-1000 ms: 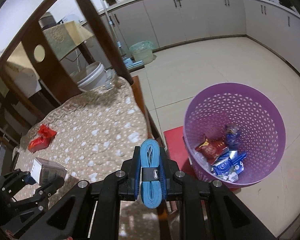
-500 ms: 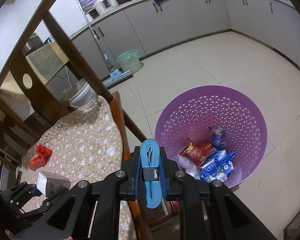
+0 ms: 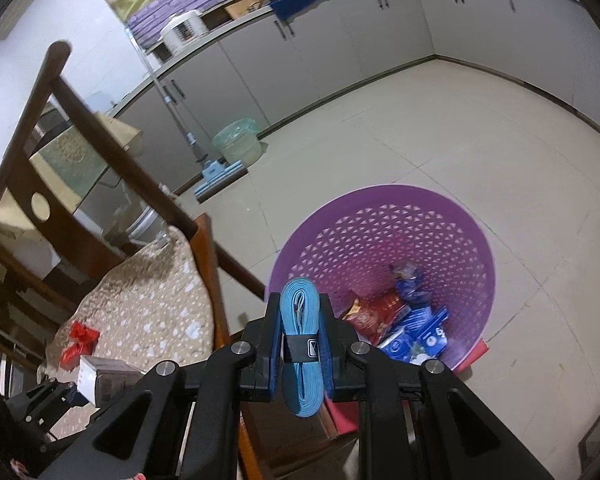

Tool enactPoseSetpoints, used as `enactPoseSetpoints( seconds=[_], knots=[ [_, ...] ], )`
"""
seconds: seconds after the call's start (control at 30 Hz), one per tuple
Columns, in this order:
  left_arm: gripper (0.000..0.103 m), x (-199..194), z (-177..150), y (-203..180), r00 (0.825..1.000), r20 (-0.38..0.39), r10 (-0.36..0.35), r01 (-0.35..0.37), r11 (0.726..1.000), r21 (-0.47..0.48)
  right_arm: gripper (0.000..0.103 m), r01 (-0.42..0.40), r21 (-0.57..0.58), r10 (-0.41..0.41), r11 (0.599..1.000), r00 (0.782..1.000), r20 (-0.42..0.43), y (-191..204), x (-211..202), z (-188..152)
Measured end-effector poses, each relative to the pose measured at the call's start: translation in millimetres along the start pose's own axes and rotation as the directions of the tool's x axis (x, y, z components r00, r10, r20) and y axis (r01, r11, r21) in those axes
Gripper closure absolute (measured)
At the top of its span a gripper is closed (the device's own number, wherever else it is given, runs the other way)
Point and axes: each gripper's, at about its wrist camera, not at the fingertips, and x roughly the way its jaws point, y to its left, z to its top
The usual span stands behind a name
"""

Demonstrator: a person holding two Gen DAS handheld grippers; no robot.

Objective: Collect trash
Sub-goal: 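Carry the white box and blue strap to the wastebasket, then open both tools over the wastebasket, dropping the white box and strap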

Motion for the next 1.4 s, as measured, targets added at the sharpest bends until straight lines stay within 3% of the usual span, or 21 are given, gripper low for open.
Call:
enactPoseSetpoints(
  seconds=[0.77,1.4],
  knots=[
    [0.070,13,65,-74,0.998,0.064,-0.028,0.016,0.982,0.187,0.085,0.036,0.160,-0.042,0.986,0.999,0.034,-65,9,20],
    [0.070,45,106,-103,0.994,0.028,-0.103,0.095,0.977,0.191,0.085,0.005,0.254,-0.016,0.967,0.999,0.041,-98,12,30]
  ],
)
